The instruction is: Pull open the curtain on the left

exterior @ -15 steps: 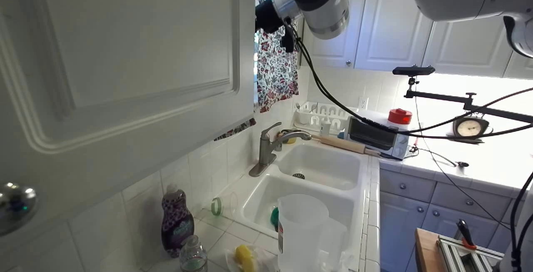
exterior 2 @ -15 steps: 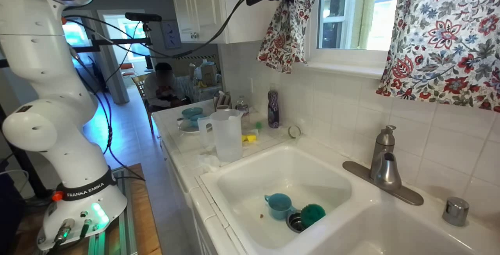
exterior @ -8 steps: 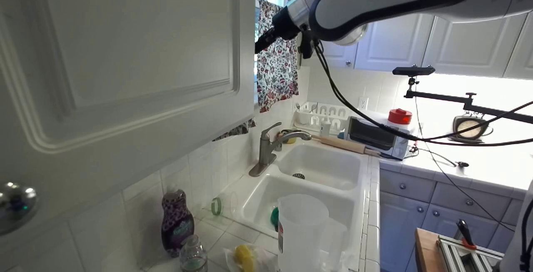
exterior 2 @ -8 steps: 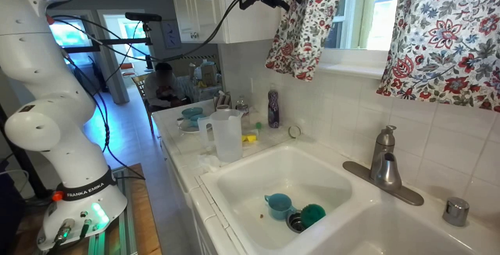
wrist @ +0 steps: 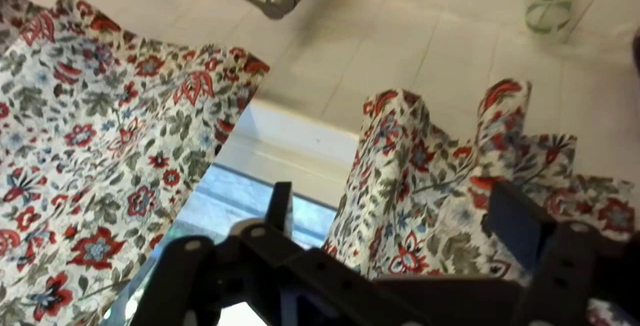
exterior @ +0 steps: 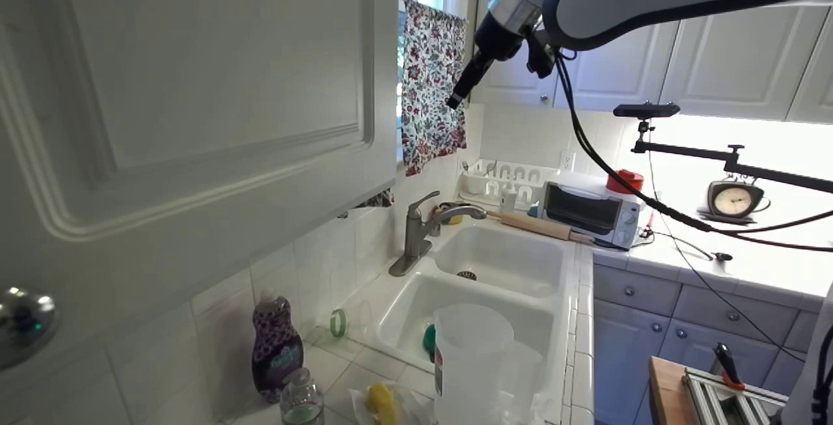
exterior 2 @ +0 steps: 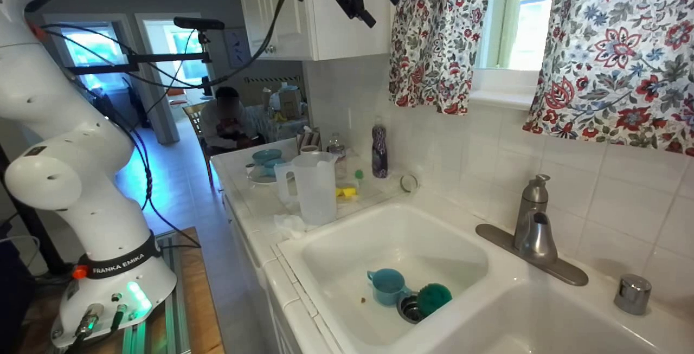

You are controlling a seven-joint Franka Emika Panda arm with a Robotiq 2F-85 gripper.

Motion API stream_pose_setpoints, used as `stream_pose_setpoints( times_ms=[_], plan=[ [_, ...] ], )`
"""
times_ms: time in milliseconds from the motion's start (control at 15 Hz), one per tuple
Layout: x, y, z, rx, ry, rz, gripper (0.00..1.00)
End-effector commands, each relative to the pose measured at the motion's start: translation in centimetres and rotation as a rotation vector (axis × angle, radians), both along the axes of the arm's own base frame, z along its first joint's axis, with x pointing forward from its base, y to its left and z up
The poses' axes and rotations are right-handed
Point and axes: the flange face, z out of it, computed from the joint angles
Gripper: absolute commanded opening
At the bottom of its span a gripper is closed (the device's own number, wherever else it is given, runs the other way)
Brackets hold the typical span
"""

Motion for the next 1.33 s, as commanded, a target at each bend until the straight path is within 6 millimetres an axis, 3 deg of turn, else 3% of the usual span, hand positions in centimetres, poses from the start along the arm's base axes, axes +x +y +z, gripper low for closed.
stream_pose_setpoints(
  times_ms=[0, 467, 667, 733, 1267],
  plan=[
    [-3.3, 1.7, 0.3, 0.047, 0.16, 0.003, 1.0],
    [-6.5, 1.5, 0.8, 0.127, 0.353, -0.115, 1.0],
    [-6.7, 0.6, 0.8, 0.19, 0.364, -0.099, 1.0],
    [-6.3, 0.8, 0.4, 0.134, 0.353, -0.115, 1.0],
    [-6.4, 0.5, 0.2, 0.163, 0.356, -0.112, 1.0]
  ],
)
